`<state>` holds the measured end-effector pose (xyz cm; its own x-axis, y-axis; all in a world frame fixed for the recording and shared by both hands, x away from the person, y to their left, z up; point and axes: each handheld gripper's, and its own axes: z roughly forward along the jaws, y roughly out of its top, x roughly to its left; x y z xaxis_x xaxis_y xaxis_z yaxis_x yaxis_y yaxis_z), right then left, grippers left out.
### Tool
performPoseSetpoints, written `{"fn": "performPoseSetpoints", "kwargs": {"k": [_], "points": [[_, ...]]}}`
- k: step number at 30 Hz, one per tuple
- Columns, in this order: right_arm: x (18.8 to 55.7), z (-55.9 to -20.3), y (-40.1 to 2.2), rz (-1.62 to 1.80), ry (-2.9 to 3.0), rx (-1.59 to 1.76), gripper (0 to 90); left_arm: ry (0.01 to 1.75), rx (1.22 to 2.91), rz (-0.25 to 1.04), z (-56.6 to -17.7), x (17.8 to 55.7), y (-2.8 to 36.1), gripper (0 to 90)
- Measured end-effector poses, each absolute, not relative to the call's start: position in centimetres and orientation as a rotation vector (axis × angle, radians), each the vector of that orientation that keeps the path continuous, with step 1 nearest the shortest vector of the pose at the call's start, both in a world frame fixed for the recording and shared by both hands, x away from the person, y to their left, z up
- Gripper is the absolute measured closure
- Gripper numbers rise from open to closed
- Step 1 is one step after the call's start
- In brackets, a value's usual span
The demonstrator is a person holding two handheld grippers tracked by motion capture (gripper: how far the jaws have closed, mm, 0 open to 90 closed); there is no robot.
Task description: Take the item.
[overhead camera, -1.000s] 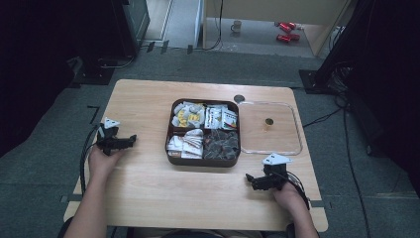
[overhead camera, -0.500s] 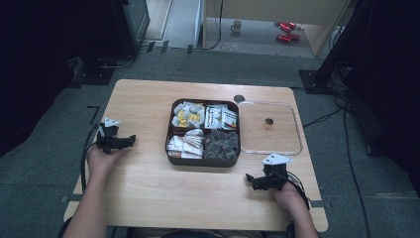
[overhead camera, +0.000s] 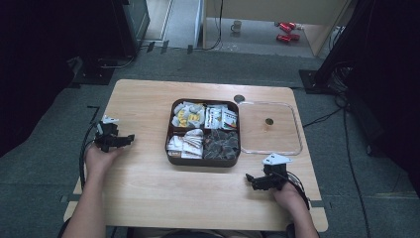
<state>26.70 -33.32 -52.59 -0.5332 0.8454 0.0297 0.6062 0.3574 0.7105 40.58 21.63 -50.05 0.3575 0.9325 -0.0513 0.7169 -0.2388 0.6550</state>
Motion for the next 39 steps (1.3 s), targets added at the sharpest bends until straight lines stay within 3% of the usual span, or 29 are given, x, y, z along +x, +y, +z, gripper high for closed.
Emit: {"fn": "performPoseSetpoints", "kwargs": {"k": [1,39], "points": [[26.7,-52.6,-33.3,0.975,2.283,1.278,0.0,1.412,2.032,0.468,-49.8,40.4,21.5,34.1],[26.7,-52.6,-33.3,0.975,2.282,1.279,0.0,1.221,2.094,0.351,-45.8,39.6,17.3,45.4]]}}
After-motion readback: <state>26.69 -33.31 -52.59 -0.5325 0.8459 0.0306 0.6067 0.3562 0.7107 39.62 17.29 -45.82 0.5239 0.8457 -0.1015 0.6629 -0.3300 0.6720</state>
